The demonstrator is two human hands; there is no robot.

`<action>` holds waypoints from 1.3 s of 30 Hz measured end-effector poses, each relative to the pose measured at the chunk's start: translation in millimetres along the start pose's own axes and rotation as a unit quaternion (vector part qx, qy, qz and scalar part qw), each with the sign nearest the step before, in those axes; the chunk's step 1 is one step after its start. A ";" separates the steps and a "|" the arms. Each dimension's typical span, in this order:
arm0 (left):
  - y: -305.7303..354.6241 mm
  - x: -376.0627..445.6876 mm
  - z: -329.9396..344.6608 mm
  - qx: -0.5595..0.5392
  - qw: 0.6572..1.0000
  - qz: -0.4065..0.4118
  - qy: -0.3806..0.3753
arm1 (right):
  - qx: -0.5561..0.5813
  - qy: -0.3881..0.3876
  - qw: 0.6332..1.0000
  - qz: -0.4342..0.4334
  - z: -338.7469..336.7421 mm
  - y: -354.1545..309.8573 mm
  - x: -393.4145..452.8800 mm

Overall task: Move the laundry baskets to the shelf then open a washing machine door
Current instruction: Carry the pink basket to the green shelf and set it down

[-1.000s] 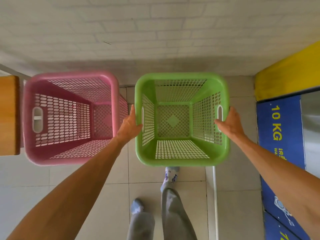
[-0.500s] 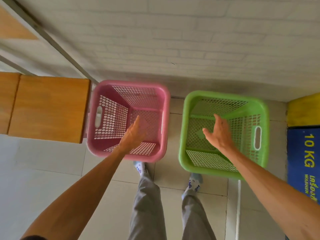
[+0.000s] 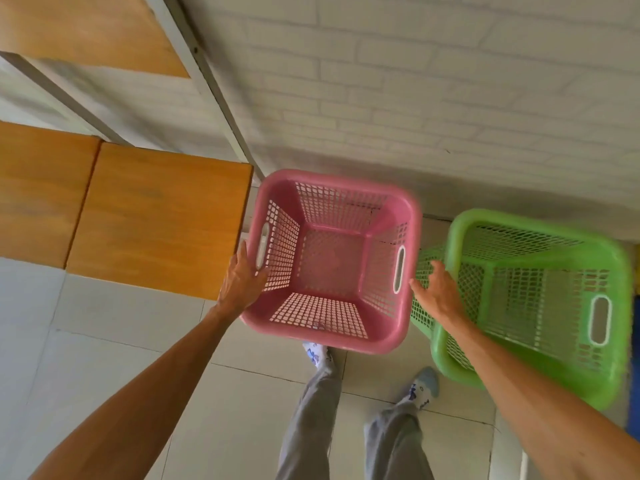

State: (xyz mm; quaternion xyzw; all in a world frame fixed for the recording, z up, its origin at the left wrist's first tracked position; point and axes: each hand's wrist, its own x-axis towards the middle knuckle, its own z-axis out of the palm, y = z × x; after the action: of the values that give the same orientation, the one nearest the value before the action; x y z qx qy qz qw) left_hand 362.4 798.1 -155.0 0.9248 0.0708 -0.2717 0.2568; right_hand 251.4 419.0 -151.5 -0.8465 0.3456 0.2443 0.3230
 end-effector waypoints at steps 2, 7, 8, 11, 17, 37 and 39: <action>-14.2 12.8 6.8 0.019 1.000 0.001 0.007 | 0.023 -0.011 1.000 -0.003 18.2 -6.7 11.3; -29.1 37.2 19.9 -0.074 0.996 0.051 0.003 | 0.037 0.007 0.999 0.022 46.6 -10.5 29.7; -30.4 40.7 22.0 -0.081 0.994 0.069 0.002 | 0.039 0.011 0.999 0.024 49.7 -10.0 31.3; -32.2 51.4 23.9 -0.095 0.991 0.095 -0.005 | 0.037 0.019 0.999 0.019 54.5 -8.5 35.4; -33.7 34.0 -0.8 -0.037 0.984 0.161 -0.068 | 0.034 0.047 0.998 -0.002 33.1 -5.0 10.0; -2.9 -432.2 -210.4 -0.239 0.949 0.008 0.205 | 0.129 0.091 0.962 -0.222 -181.5 -93.6 -380.4; -23.7 -474.0 -224.8 -0.252 0.938 -0.019 0.237 | 0.132 0.064 0.957 -0.249 -177.6 -116.1 -412.6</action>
State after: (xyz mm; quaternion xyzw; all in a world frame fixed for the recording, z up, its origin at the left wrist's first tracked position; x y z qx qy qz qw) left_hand 61.5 937.9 252.1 0.8659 0.2137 -0.0227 0.4517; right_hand 106.7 532.2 274.5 -0.8696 0.1729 0.0540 0.4594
